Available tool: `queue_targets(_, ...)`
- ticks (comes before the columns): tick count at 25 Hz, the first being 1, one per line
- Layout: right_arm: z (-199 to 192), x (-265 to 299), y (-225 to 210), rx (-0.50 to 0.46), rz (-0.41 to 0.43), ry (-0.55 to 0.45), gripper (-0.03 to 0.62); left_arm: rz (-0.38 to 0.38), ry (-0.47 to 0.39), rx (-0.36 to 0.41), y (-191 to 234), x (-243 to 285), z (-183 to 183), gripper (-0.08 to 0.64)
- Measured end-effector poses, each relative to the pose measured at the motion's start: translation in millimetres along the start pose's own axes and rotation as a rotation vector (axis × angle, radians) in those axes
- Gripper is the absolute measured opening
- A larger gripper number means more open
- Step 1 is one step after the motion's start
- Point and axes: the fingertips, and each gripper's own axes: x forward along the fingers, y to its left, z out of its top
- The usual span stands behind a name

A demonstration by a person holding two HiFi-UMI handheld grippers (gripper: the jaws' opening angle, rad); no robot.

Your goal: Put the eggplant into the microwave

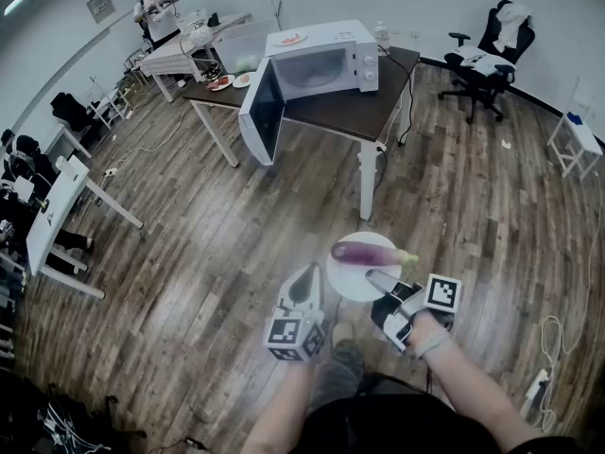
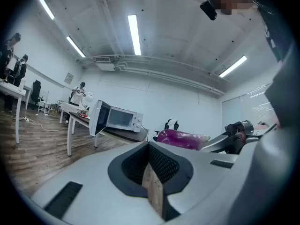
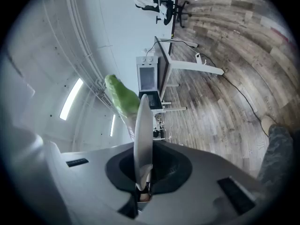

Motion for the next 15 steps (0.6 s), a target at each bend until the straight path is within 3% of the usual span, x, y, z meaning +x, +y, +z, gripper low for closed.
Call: queue_targets(15,58,62,11,-0.003,0.0,-0.03,0.006,-0.037,0.004,0.01,43,84,23,0.0)
